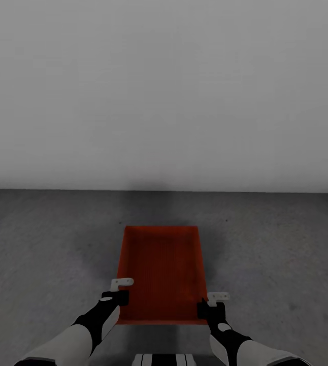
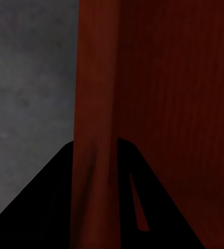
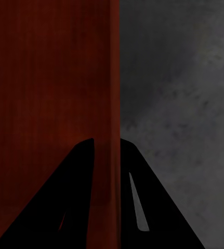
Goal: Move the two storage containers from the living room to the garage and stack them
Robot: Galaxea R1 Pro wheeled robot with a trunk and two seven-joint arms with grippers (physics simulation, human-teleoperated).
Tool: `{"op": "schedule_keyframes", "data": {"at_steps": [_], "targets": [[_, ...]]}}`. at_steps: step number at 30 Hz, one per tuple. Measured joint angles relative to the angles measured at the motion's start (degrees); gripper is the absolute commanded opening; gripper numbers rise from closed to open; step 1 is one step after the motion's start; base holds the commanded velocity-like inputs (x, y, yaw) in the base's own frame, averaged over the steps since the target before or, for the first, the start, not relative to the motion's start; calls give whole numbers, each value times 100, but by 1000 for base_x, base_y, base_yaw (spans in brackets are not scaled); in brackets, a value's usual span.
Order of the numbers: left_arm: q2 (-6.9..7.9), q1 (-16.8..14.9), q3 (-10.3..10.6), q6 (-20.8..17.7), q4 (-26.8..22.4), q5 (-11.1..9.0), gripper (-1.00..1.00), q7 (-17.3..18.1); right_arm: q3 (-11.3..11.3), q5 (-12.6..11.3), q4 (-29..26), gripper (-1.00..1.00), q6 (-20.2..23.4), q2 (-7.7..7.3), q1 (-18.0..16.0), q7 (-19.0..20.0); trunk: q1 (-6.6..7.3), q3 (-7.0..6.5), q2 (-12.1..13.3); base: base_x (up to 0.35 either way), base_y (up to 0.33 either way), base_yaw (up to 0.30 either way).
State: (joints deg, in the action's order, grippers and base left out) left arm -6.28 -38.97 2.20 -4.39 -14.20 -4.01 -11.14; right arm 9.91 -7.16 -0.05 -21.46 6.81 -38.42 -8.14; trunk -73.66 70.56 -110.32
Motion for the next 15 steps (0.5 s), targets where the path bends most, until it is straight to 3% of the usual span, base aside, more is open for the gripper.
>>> {"op": "schedule_keyframes", "data": {"at_steps": [12, 15], "targets": [[0, 0, -20, 1, 3, 21, -100, 5, 1, 1, 3, -100, -2, 3, 0, -4, -264, 215, -481, 0, 0, 0], [0, 1, -8, -2, -5, 8, -100, 1, 1, 0, -2, -100, -2, 1, 0, -2, -264, 216, -483, 0, 0, 0]]}}
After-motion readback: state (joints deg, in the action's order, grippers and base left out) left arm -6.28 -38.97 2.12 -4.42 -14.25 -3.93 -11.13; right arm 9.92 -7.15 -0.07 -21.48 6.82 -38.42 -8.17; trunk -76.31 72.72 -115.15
